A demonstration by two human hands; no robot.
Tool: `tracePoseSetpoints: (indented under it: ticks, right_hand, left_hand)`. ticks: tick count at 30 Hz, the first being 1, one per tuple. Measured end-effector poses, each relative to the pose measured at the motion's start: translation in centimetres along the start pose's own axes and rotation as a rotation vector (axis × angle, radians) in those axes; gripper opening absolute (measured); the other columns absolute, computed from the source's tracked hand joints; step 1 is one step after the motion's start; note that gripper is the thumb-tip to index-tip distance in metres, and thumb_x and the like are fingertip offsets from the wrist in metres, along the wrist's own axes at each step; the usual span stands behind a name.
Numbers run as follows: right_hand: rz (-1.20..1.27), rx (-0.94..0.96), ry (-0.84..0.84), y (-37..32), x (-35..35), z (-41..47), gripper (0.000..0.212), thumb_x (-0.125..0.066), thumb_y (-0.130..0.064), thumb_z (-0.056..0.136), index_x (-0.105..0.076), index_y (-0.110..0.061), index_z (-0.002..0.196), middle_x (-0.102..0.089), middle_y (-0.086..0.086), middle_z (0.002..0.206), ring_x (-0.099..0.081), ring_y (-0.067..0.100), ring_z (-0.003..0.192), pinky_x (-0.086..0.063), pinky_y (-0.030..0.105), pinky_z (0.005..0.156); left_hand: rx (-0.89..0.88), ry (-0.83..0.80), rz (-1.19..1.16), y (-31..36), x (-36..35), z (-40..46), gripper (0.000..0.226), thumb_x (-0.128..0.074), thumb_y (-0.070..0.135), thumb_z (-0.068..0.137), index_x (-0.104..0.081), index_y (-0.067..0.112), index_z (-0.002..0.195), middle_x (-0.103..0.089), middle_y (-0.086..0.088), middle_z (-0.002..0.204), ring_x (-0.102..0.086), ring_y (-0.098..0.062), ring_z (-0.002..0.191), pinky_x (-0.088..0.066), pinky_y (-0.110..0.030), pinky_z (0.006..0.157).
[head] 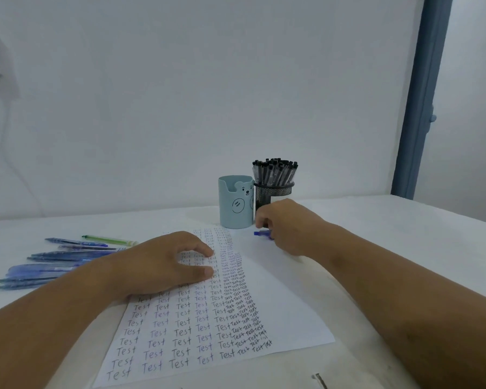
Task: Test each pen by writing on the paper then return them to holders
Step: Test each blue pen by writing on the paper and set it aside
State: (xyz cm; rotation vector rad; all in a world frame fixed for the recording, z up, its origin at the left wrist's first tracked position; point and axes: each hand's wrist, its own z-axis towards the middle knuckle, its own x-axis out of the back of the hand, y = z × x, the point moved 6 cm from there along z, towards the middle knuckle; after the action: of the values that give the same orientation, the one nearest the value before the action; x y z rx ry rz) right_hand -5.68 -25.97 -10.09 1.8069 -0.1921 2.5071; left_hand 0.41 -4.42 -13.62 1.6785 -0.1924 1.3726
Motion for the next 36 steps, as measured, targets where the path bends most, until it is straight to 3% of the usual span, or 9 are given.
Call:
tracePoseSetpoints:
  ticks: [2,7,15,21,25,30,34,36]
  right_hand:
    - [0.016,-0.006,0.015,0.3,0.1,-0.1,0.025,-0.059,0.000,0.089,-0.054,-0.024,0.095,-0.055,0.001,0.099,-0.057,0.025,0.088,-0.053,0.034,0.076]
    - [-0.038,-0.022,-0.035,0.5,0.4,-0.3,0.014,-0.066,-0.009,0.093,-0.070,-0.020,0.101,-0.056,-0.002,0.101,-0.060,0.023,0.095,-0.050,0.031,0.077]
    - [-0.066,-0.108,-0.111,1.3,0.1,-0.6,0.024,-0.060,-0.007,0.090,-0.070,-0.013,0.111,-0.064,0.007,0.115,-0.063,0.029,0.103,-0.055,0.038,0.090]
    - [-0.137,-0.139,-0.109,1.5,0.0,-0.6,0.029,-0.056,-0.003,0.085,-0.063,-0.013,0.111,-0.062,0.007,0.114,-0.062,0.028,0.100,-0.054,0.035,0.082]
    - [-0.109,-0.037,-0.096,0.3,0.1,-0.7,0.028,-0.055,-0.004,0.084,-0.058,-0.020,0.107,-0.056,-0.001,0.117,-0.055,0.023,0.103,-0.047,0.033,0.083]
    - [0.077,0.211,-0.026,-3.7,-0.5,-1.5,0.022,-0.057,-0.017,0.095,-0.061,-0.030,0.112,-0.055,-0.011,0.116,-0.052,0.012,0.110,-0.045,0.037,0.100]
    - [0.181,0.331,-0.032,-6.5,-1.4,-2.0,0.019,-0.055,-0.031,0.101,-0.065,-0.030,0.117,-0.057,-0.013,0.113,-0.052,0.005,0.102,-0.047,0.032,0.095]
    - [0.208,0.371,-0.034,-7.4,-1.5,-2.0,0.021,-0.053,-0.034,0.102,-0.065,-0.029,0.118,-0.057,-0.013,0.113,-0.051,0.001,0.096,-0.046,0.028,0.091]
  left_hand:
    - [-0.004,-0.003,0.007,0.0,0.0,0.0,0.053,-0.066,0.071,0.065,-0.063,0.050,0.114,-0.047,0.037,0.130,-0.042,0.009,0.125,-0.031,-0.023,0.107]
    - [0.000,-0.006,0.001,-0.3,0.0,0.1,0.054,-0.067,0.074,0.065,-0.063,0.053,0.114,-0.048,0.037,0.131,-0.041,0.008,0.128,-0.032,-0.028,0.114]
    - [0.011,0.002,-0.028,-0.2,0.0,0.0,0.052,-0.069,0.070,0.065,-0.064,0.050,0.114,-0.048,0.036,0.131,-0.042,0.007,0.128,-0.031,-0.028,0.113]
    - [0.006,0.002,-0.013,-0.2,0.0,0.1,0.053,-0.068,0.070,0.067,-0.063,0.050,0.115,-0.047,0.035,0.132,-0.041,0.005,0.129,-0.031,-0.027,0.112]
    - [-0.002,0.003,0.000,0.1,0.0,0.1,0.052,-0.067,0.069,0.067,-0.063,0.049,0.115,-0.046,0.036,0.131,-0.041,0.006,0.129,-0.031,-0.025,0.110]
    - [0.013,0.007,0.020,0.2,0.1,-0.1,0.046,-0.069,0.066,0.073,-0.063,0.050,0.115,-0.046,0.034,0.134,-0.041,0.003,0.129,-0.032,-0.027,0.111]
    - [0.007,0.027,0.089,0.7,0.8,-0.3,0.041,-0.069,0.061,0.081,-0.061,0.049,0.119,-0.051,0.035,0.119,-0.047,0.012,0.110,-0.037,-0.027,0.100]
    - [-0.025,0.069,0.097,0.5,1.9,-0.5,0.039,-0.070,0.059,0.082,-0.064,0.046,0.119,-0.057,0.033,0.119,-0.049,0.012,0.113,-0.037,-0.026,0.100]
